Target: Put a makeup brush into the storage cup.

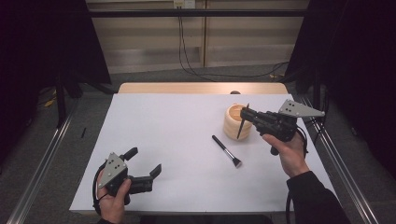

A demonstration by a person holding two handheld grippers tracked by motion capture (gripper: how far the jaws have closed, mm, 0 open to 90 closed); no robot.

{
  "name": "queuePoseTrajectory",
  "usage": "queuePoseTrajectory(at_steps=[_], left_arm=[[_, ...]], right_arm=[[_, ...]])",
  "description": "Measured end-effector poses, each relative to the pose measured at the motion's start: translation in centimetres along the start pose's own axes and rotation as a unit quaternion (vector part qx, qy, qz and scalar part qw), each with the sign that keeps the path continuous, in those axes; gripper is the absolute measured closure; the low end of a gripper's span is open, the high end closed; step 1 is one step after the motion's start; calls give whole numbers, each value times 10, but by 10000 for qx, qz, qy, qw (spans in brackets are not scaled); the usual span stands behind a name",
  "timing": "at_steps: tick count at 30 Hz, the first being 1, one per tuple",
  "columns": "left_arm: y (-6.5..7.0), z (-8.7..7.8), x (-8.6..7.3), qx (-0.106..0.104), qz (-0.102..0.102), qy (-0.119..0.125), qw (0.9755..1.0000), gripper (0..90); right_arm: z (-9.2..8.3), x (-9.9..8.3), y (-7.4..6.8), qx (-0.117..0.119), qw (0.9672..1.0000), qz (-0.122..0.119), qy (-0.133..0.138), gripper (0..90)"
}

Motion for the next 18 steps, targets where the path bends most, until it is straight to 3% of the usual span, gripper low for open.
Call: queuePoseTrajectory(at_steps=[10, 18], left_arm=[[2, 0, -1, -14, 24, -25, 10000, 15], [2, 0, -1, -95, -4, -14, 10000, 11]], right_arm=[[4, 14, 19, -214, 9997, -104, -52, 839], [10, 28, 39, -355, 9994, 4, -12, 839]])
Point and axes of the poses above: each handheld gripper's, and its own axes: z roughly forward along the jaws, x roughly out of its top, y roughly to its right, the point moved 8 cm from there along z, roughly forward along the jaws
